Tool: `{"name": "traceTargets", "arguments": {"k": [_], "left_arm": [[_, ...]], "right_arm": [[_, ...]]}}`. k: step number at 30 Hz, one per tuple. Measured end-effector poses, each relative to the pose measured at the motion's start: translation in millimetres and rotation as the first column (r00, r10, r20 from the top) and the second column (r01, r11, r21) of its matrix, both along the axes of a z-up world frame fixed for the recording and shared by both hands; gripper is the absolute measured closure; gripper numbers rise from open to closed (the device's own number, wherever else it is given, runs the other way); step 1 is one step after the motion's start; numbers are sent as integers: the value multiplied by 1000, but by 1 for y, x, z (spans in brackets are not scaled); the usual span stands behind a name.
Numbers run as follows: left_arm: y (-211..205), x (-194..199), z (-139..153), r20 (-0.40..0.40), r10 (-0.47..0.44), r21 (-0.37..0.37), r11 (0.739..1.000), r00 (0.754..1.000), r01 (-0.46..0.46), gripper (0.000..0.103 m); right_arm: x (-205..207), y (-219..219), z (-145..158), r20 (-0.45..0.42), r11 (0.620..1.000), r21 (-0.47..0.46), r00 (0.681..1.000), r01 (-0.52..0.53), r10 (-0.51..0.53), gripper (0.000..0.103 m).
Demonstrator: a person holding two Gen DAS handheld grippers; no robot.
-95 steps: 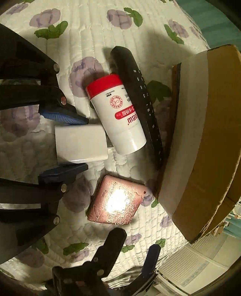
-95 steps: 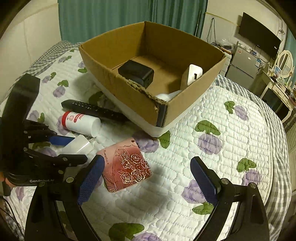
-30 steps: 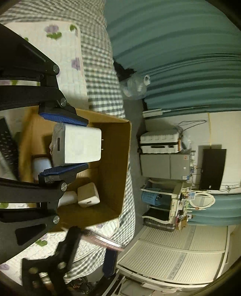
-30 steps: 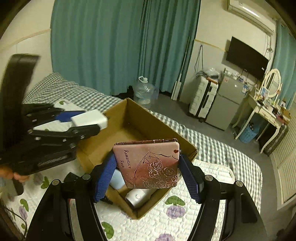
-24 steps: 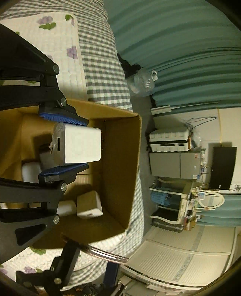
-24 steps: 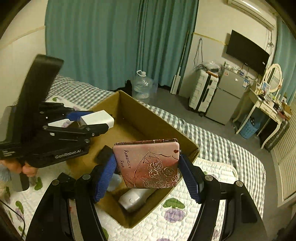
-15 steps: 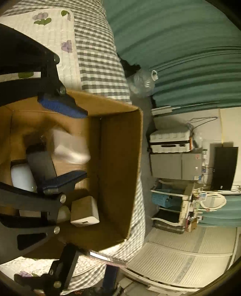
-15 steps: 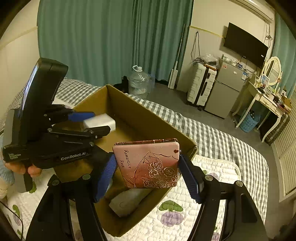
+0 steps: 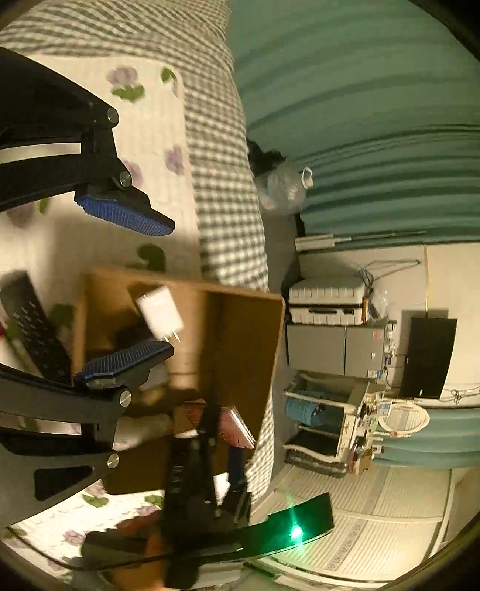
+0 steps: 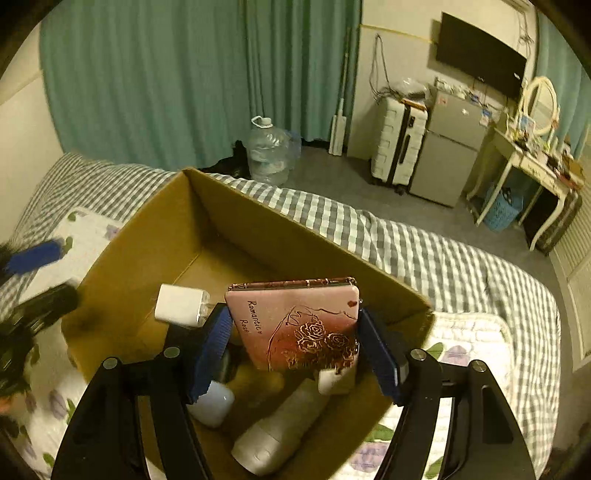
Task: Organize rigid objects
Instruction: 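Carry the card case and charger over the box and release both, then grasp the red-capped white bottle with right tool while left tool grasps the black remote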
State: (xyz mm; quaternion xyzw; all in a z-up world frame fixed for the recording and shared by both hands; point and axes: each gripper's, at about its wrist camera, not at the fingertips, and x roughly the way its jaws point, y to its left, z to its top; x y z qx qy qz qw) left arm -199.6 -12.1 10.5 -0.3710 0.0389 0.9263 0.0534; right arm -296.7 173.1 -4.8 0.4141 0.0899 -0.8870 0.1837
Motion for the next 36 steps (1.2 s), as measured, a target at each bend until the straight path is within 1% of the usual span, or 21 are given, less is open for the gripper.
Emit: {"name": "traceTargets", "arguments": {"k": [1,3,6,7,10,13,15,18,19,22,24,26,28,31,36], "left_arm": [[-5,7,1,0,14,-4,1000,1000,-14,41],[-11,18,0,11,31,2,1000,999,-31,40],[-21,36,-4,20,46,3,999,999,-46,40],[-24,41,-6,19,51,-1,999,998,-51,40],[-35,66,-12,18,66,2,998,998,-66,40],[-47,84,-16,9,87,8,996,996,-87,37],[-53,97,-24,17,103,16,994,995,-103,37],[-64,112,-43,50,115,32,993,992,-117,37],[-68,117,-52,64,120,35,992,991,-123,37],[-80,130,-75,98,132,23,991,986,-135,37],[-87,133,-91,130,149,1,989,980,-151,37],[-91,132,-99,149,145,20,989,978,-149,37],[-91,132,-103,149,135,30,990,980,-141,37],[-90,130,-108,141,115,27,992,983,-120,37],[-85,119,-120,175,78,44,995,982,-87,37]], "right_arm": [[1,0,1,-7,1000,-2,1000,3,-3,31],[7,-1,8,-37,1000,3,999,14,-13,16],[33,-6,25,-114,1000,18,994,1,1,13],[43,-8,30,-137,1000,28,990,-11,14,10],[91,-20,46,-208,996,63,976,-57,69,6],[130,-30,48,-217,993,56,970,-104,114,0],[147,-36,42,-196,992,39,972,-124,129,0],[168,-49,18,-126,990,13,982,-141,141,0],[173,-53,5,-94,990,9,985,-143,144,0],[179,-64,-30,-16,991,33,991,-132,133,0],[181,-67,-50,46,993,20,992,-115,114,0],[180,-70,-67,103,995,13,989,-103,101,0],[182,-76,-81,129,995,14,987,-95,93,0],[182,-83,-96,149,995,45,986,-86,79,0],[169,-81,-113,205,997,65,978,-39,25,0]]}}
